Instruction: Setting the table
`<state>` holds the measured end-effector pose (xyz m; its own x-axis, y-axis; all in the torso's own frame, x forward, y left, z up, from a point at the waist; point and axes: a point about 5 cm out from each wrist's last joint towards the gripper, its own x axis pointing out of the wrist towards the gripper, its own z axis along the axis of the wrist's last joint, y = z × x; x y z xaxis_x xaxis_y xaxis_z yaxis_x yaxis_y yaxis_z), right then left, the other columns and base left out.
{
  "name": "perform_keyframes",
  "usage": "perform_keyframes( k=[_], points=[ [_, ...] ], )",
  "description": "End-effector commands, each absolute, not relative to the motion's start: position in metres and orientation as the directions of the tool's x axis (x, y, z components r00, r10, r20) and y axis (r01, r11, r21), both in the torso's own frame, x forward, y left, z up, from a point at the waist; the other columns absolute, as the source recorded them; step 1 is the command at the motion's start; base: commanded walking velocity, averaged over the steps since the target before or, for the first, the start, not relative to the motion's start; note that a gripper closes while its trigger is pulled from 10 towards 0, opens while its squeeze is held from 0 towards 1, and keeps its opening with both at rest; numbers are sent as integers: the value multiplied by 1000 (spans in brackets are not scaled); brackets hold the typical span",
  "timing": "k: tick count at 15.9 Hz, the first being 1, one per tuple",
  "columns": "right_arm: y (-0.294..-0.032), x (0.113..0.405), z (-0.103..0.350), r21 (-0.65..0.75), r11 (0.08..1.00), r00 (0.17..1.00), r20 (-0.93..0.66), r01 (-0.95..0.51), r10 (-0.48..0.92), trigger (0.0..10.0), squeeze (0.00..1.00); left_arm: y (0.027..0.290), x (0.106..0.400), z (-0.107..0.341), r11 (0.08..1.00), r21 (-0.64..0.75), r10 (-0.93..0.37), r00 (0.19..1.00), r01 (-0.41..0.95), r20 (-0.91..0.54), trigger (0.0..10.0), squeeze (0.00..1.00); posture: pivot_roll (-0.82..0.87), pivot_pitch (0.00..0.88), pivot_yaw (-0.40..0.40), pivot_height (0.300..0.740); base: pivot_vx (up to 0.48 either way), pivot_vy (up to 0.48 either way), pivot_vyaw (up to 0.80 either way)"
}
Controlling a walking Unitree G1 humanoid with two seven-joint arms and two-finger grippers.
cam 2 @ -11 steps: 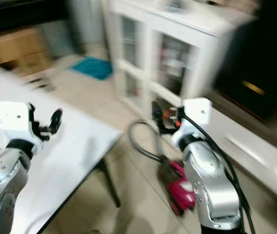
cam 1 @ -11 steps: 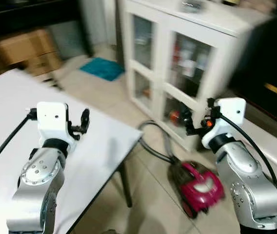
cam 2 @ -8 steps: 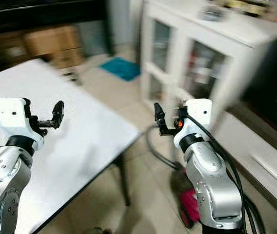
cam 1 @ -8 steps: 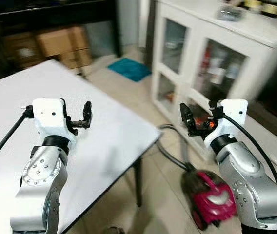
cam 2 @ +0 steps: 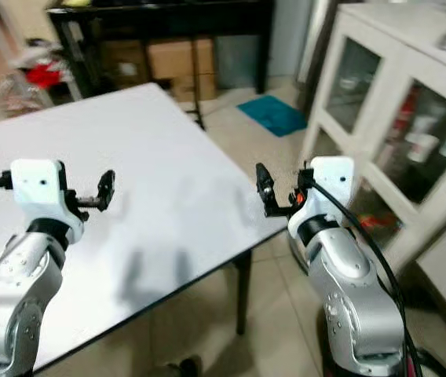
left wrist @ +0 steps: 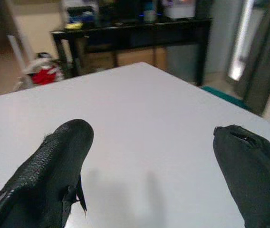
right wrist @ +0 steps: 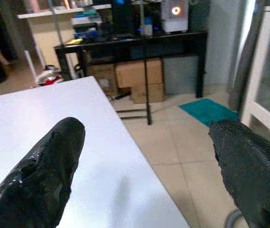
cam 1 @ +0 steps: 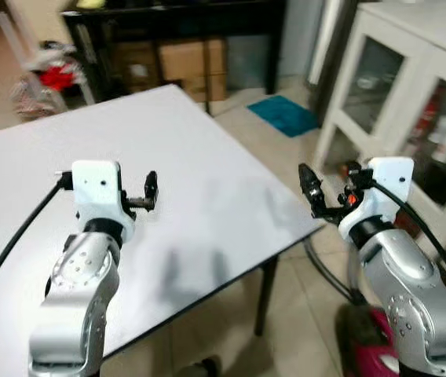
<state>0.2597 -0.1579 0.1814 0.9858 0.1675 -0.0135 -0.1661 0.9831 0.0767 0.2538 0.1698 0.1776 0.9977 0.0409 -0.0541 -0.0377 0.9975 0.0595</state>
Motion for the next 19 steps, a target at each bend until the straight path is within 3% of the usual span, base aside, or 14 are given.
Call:
perform_keyframes(
  k=[1, 14, 19],
  points=[
    [-160, 261, 185, 63, 986, 987, -6, -157, 158, 10000, 1000, 168, 254, 177, 994, 104, 43, 997, -37, -56, 10000, 0, -133, 0, 45, 740, 0, 0, 800],
    [-159, 263, 179, 61, 986, 986, -43, -158, 161, 10000, 1000, 163, 258, 180, 995, 102, 4, 998, 2, -57, 10000, 0, -136, 0, 40, 740, 0, 18, 798],
    [-157, 263, 180, 68, 984, 986, -30, -164, 167, 10000, 1000, 163, 258, 180, 994, 105, -1, 998, 6, -55, 10000, 0, -135, 0, 38, 740, 0, 286, 108]
  ],
)
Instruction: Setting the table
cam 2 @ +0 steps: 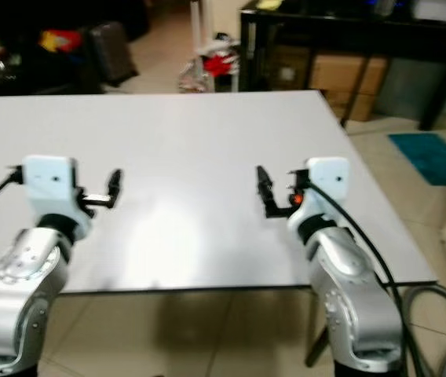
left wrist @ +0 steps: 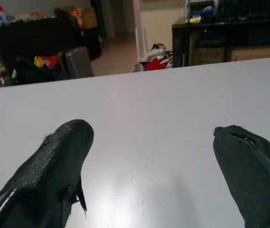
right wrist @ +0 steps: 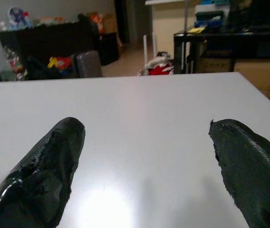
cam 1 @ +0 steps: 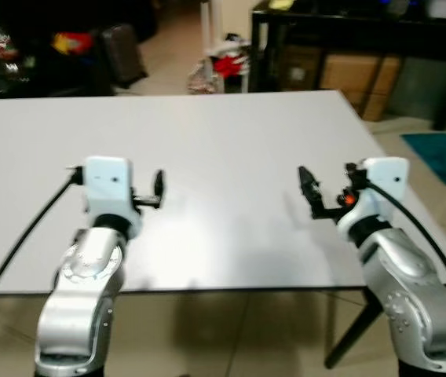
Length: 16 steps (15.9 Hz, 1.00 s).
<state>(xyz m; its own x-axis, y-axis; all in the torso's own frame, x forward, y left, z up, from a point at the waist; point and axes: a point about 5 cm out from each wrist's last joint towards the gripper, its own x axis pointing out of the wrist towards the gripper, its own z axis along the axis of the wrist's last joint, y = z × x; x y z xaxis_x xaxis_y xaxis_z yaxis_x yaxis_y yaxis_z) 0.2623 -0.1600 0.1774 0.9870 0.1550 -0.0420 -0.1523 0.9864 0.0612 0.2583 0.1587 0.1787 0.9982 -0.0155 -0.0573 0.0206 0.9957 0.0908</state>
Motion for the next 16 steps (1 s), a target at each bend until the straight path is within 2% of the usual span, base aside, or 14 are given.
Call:
perform_keyframes(
  k=[1, 16],
  points=[
    [-157, 262, 180, 69, 984, 986, -31, -164, 166, 10000, 1000, 164, 258, 180, 994, 107, -1, 998, 7, -56, 10000, 0, -135, 0, 38, 740, 0, 337, 0],
    [-154, 266, 181, 58, 981, 982, -28, -185, 187, 10000, 1000, 164, 260, 176, 994, 109, -4, 998, 11, -69, 10000, 0, -137, 0, 26, 740, 0, 331, 0]
  ],
)
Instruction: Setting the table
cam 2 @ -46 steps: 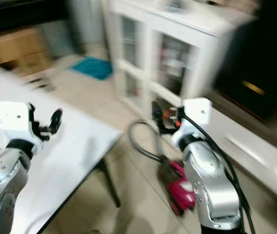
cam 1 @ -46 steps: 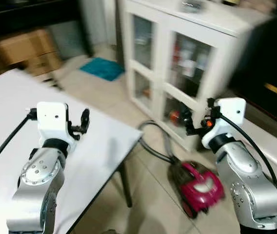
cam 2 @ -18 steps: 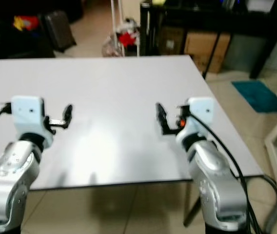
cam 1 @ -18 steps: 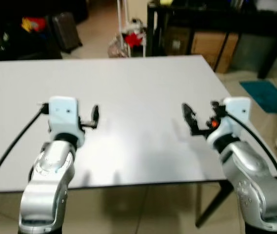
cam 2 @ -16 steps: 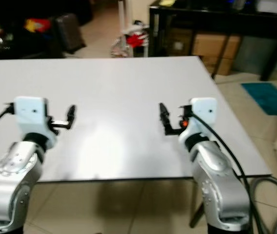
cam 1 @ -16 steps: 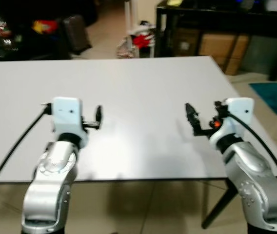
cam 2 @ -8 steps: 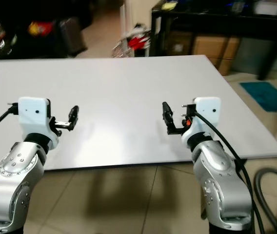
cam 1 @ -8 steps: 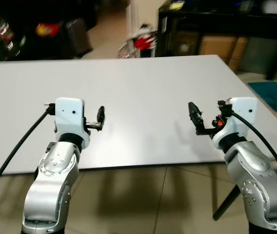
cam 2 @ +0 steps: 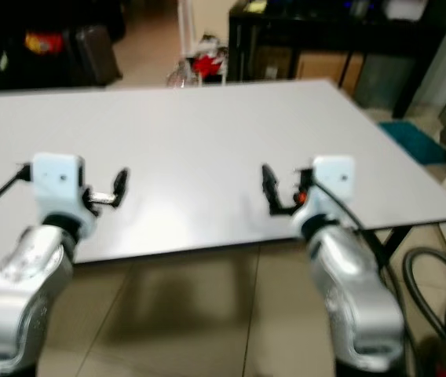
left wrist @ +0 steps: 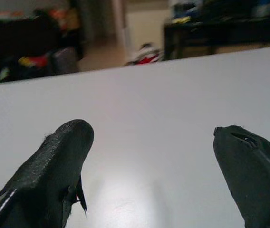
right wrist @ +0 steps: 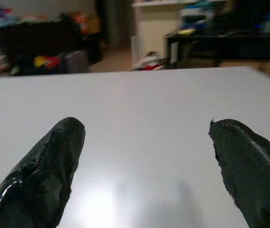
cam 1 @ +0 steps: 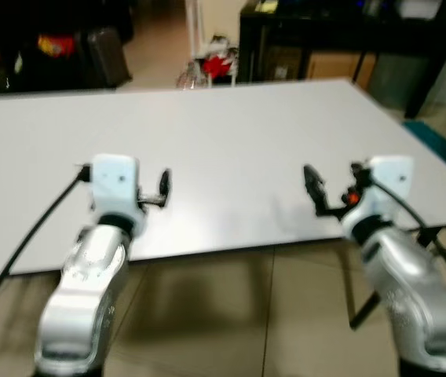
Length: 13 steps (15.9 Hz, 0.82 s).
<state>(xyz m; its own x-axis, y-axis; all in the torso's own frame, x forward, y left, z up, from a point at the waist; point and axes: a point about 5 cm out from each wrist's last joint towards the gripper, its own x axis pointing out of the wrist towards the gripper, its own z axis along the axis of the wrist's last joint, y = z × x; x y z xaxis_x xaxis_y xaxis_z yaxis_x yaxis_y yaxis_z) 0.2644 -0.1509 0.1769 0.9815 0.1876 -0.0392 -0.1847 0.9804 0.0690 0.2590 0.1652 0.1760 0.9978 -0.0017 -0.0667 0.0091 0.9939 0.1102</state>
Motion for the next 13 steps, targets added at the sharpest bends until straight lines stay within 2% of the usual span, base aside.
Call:
perform_keyframes(
  k=[1, 2, 3, 10, 13],
  points=[
    [-153, 267, 181, 58, 980, 981, -28, -188, 190, 10000, 1000, 164, 259, 176, 995, 95, -2, 997, 9, -76, 10000, 494, -137, 0, 25, 740, 0, 319, 0],
    [-152, 267, 181, 59, 980, 981, -28, -191, 193, 10000, 1000, 164, 259, 176, 995, 95, -1, 997, 8, -76, 10000, 835, -136, 0, 24, 740, 0, 311, 0],
    [-152, 267, 180, 59, 980, 980, -28, -193, 195, 10000, 1000, 164, 259, 176, 995, 98, -1, 997, 8, -74, 10000, 859, -136, 0, 24, 740, 0, 315, 0],
    [-150, 267, 181, 42, 977, 977, -27, -211, 212, 10000, 1000, 165, 259, 176, 994, 107, -1, 997, 9, -77, 10000, 855, -135, 0, 27, 740, 0, 312, 0],
    [-147, 267, 181, 31, 973, 973, -25, -228, 229, 10000, 1000, 165, 259, 176, 994, 106, 2, 997, 6, -78, 10000, 859, -132, 0, 24, 740, 0, 310, 800]
  ],
)
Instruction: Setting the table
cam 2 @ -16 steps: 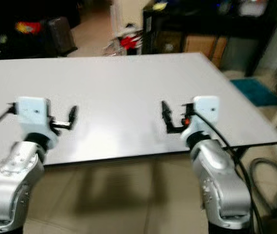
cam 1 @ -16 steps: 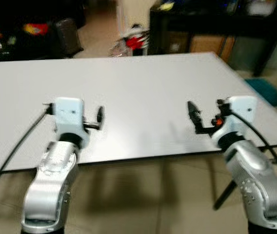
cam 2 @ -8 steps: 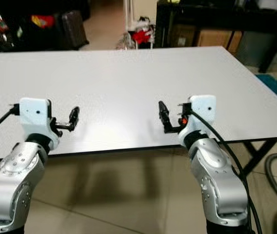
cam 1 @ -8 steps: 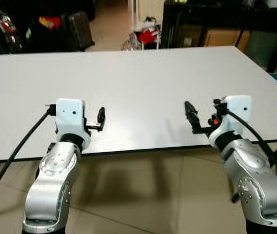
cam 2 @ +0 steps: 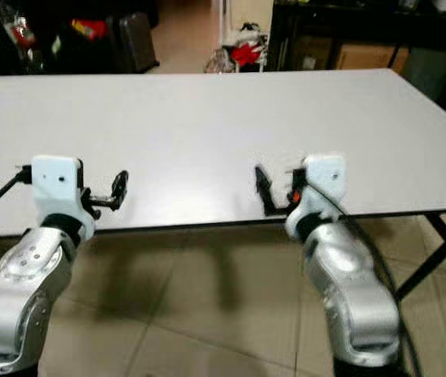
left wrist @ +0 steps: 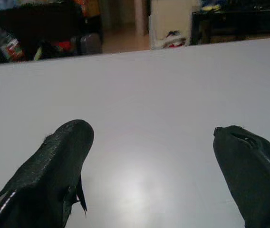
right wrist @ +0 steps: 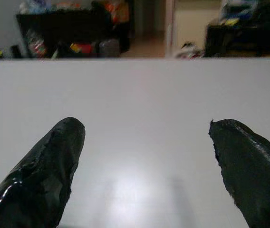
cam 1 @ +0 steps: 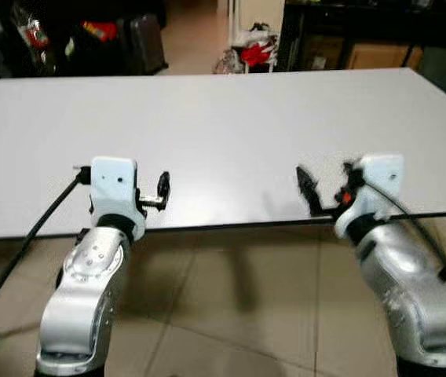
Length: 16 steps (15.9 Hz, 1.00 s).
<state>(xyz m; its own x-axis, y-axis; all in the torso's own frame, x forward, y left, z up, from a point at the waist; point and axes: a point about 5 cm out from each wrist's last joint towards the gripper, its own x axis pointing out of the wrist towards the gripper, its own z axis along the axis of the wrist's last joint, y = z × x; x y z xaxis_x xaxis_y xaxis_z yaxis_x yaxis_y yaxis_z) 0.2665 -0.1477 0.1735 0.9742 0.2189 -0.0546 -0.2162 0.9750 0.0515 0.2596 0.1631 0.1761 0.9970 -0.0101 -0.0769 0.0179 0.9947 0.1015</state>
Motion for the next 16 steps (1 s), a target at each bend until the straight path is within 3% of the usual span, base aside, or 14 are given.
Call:
perform_keyframes(
  k=[1, 9, 16],
  points=[
    [-146, 267, 181, 31, 972, 972, -25, -232, 233, 10000, 1000, 165, 258, 176, 994, 106, 4, 997, 4, -79, 10000, 859, -131, 0, 22, 740, 0, 311, 800],
    [-145, 268, 181, 27, 970, 970, -27, -243, 243, 10000, 1000, 167, 258, 177, 994, 107, 14, 997, -5, -80, 10000, 863, -124, 0, 16, 740, 0, 311, 800],
    [-133, 268, 182, 74, 973, 975, 4, -221, 221, 10000, 1000, 178, 261, 194, 990, 138, 20, 999, -13, -44, 10000, 839, -73, 0, 103, 740, 0, 310, 800]
  ],
)
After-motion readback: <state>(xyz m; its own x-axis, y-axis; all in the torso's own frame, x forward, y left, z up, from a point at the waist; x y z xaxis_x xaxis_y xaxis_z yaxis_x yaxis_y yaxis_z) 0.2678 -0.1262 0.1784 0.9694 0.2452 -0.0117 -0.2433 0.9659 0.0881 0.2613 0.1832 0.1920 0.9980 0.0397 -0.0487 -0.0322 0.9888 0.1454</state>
